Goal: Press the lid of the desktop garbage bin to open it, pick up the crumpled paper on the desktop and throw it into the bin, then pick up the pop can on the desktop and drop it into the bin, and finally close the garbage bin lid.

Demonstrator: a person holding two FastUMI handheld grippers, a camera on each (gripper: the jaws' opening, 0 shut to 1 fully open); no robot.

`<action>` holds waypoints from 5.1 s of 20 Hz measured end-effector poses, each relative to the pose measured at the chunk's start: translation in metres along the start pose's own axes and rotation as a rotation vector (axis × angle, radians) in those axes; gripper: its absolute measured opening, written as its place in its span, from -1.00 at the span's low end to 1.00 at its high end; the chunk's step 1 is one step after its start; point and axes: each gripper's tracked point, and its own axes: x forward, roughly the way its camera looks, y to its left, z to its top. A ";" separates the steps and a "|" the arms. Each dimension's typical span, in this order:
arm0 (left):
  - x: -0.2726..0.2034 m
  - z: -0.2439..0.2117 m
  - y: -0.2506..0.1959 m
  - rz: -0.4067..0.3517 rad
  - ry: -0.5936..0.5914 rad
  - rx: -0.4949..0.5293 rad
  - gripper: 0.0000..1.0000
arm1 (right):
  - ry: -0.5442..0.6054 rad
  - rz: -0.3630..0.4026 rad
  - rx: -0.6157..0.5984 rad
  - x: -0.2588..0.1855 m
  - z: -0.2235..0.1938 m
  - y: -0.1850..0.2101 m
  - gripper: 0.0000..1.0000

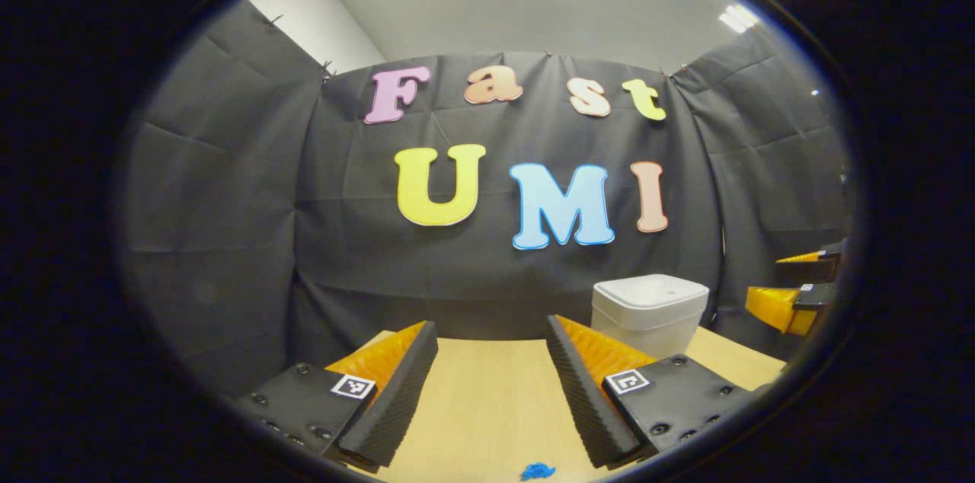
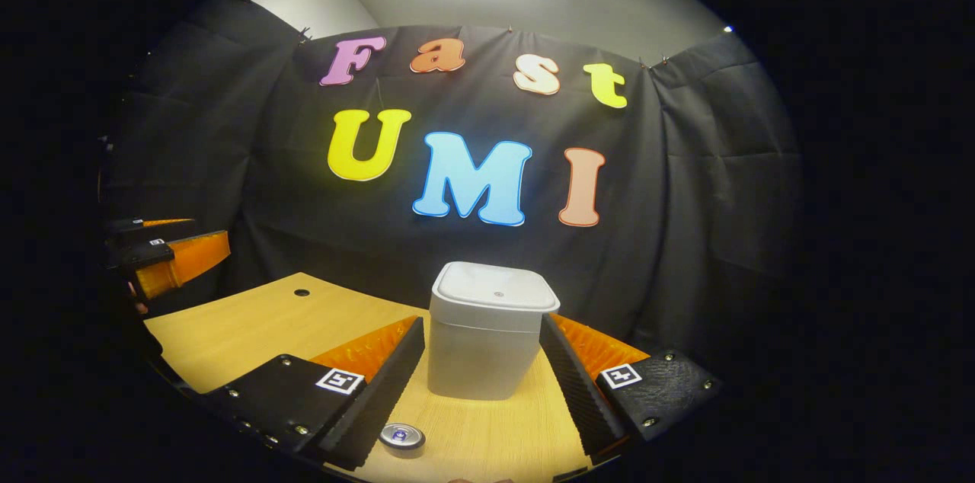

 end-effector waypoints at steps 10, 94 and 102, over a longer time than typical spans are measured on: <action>0.016 -0.003 -0.014 0.003 0.010 -0.024 0.92 | -0.009 0.023 -0.021 0.052 0.005 0.003 0.66; -0.014 -0.208 -0.061 -0.016 0.369 0.047 0.90 | -0.063 0.107 0.040 0.060 0.002 -0.020 -0.87; -0.024 -0.320 -0.062 -0.102 0.602 0.042 0.97 | -0.002 0.046 0.049 0.025 -0.010 -0.010 -0.87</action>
